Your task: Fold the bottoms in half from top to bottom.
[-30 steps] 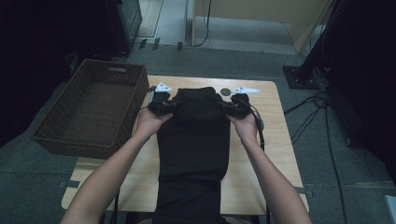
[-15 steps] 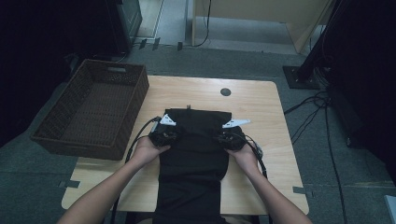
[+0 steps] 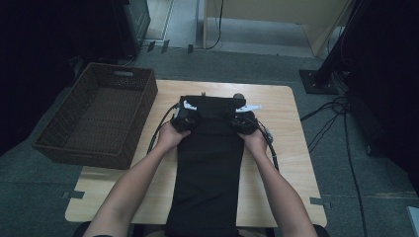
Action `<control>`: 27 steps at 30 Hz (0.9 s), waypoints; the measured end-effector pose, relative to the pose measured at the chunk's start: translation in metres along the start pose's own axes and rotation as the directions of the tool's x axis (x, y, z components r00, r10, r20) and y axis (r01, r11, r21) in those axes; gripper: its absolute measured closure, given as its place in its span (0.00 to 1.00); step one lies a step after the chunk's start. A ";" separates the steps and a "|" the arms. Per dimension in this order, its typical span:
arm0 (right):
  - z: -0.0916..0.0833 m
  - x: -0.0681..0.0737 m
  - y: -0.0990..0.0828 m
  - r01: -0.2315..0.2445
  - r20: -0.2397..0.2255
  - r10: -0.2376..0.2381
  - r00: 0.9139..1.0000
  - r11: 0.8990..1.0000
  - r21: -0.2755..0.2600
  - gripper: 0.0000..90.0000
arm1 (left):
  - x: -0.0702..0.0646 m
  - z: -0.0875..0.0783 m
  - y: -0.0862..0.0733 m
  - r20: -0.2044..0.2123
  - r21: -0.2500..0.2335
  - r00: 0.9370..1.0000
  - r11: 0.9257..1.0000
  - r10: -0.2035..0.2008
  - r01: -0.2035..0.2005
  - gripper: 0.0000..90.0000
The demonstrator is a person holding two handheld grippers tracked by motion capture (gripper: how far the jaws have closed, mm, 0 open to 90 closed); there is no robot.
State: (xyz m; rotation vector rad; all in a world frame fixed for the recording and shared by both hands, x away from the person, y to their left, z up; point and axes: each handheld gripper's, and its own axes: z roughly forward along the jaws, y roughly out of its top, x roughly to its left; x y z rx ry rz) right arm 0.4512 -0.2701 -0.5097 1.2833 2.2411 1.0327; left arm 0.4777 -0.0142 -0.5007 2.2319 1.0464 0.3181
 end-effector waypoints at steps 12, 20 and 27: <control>-0.007 -0.012 0.023 -0.163 -0.015 0.163 0.987 0.984 -0.076 0.93 | 0.020 -0.031 0.021 0.084 -0.134 0.989 0.982 -0.125 0.136 0.99; -0.081 0.014 0.027 -0.129 -0.130 0.110 0.985 0.981 -0.143 0.94 | -0.009 -0.101 0.002 0.152 -0.232 0.988 0.972 0.007 0.029 0.99; -0.112 0.041 -0.015 -0.085 -0.218 0.065 0.974 0.993 -0.081 0.93 | -0.041 -0.121 -0.049 0.239 -0.159 0.969 0.987 0.060 -0.022 0.98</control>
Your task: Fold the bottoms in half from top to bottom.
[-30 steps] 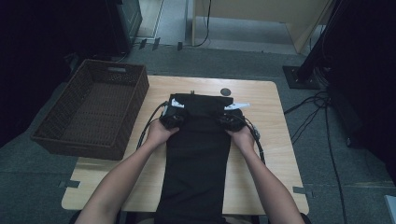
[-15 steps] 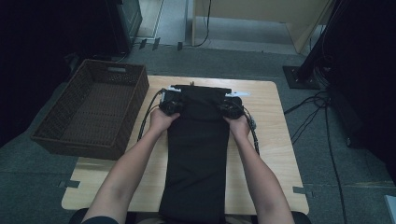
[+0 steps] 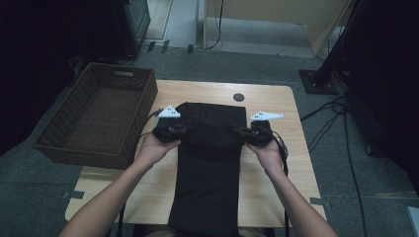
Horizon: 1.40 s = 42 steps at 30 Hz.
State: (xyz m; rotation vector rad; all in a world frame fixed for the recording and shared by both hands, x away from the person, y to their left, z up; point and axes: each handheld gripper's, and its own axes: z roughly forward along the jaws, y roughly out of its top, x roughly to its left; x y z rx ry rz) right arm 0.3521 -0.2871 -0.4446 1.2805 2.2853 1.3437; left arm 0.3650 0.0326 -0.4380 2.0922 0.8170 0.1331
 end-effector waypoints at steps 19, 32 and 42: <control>0.059 -0.034 -0.030 -0.028 0.080 0.019 0.997 0.993 0.114 0.90 | 0.036 0.080 -0.011 -0.094 0.140 0.995 0.989 -0.039 0.052 0.98; 0.099 -0.064 0.008 -0.041 0.239 0.024 0.971 0.997 0.066 0.88 | 0.071 0.109 0.022 -0.211 0.085 0.968 0.984 -0.134 0.155 0.97; 0.044 -0.038 0.033 -0.039 0.146 0.040 0.989 0.999 -0.007 0.93 | 0.047 0.037 0.040 -0.097 -0.057 0.991 0.994 -0.095 0.089 0.98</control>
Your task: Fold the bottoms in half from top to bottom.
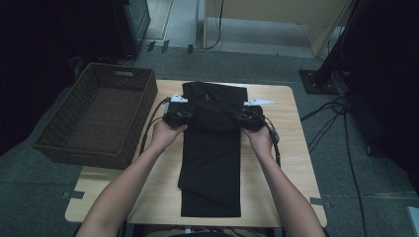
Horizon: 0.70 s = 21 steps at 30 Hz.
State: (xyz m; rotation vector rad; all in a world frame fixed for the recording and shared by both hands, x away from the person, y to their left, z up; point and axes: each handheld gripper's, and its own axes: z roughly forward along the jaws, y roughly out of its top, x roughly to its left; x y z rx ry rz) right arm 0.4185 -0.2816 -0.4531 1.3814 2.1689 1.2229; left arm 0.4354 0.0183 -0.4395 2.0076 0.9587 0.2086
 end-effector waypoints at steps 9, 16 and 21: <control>-0.046 0.038 -0.045 0.042 -0.130 -0.036 0.991 0.998 0.045 0.93 | -0.037 -0.044 -0.050 0.114 0.093 0.993 0.994 0.042 -0.053 0.97; -0.032 0.044 -0.083 0.058 -0.142 -0.036 0.989 0.987 0.152 0.92 | -0.038 -0.024 -0.088 0.117 0.200 0.993 0.979 0.015 -0.038 0.97; -0.019 0.039 -0.091 0.061 -0.137 -0.038 0.990 0.985 0.163 0.92 | -0.035 -0.006 -0.091 0.090 0.237 0.995 0.970 0.043 -0.063 0.97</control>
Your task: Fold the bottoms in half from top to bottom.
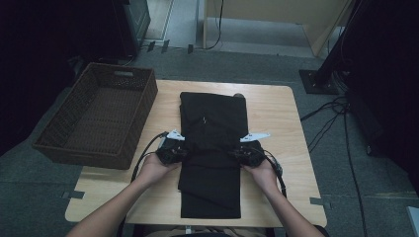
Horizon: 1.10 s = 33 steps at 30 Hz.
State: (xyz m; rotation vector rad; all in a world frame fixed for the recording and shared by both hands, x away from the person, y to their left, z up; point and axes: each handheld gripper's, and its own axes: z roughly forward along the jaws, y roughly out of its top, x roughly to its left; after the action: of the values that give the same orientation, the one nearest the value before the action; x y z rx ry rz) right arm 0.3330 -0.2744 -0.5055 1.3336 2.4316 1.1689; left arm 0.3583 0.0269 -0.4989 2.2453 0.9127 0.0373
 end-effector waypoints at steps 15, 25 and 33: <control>0.021 -0.038 0.026 -0.049 0.080 0.056 0.995 0.996 -0.081 0.91 | 0.031 0.024 0.037 -0.032 -0.083 0.992 0.990 -0.119 0.116 0.96; -0.016 -0.017 0.015 -0.048 0.015 0.049 0.999 0.995 -0.084 0.90 | 0.005 -0.008 0.023 0.039 -0.083 0.997 0.994 -0.067 0.070 0.90; -0.038 -0.025 0.020 -0.048 -0.049 0.042 0.998 0.989 -0.143 0.59 | 0.021 -0.038 0.032 0.081 -0.136 0.990 0.982 -0.117 0.128 0.63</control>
State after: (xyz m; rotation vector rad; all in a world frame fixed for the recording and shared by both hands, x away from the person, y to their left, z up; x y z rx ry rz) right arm 0.3438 -0.3094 -0.4716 1.3393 2.3075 1.3720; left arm 0.3826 0.0466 -0.4555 2.0434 0.9764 -0.0351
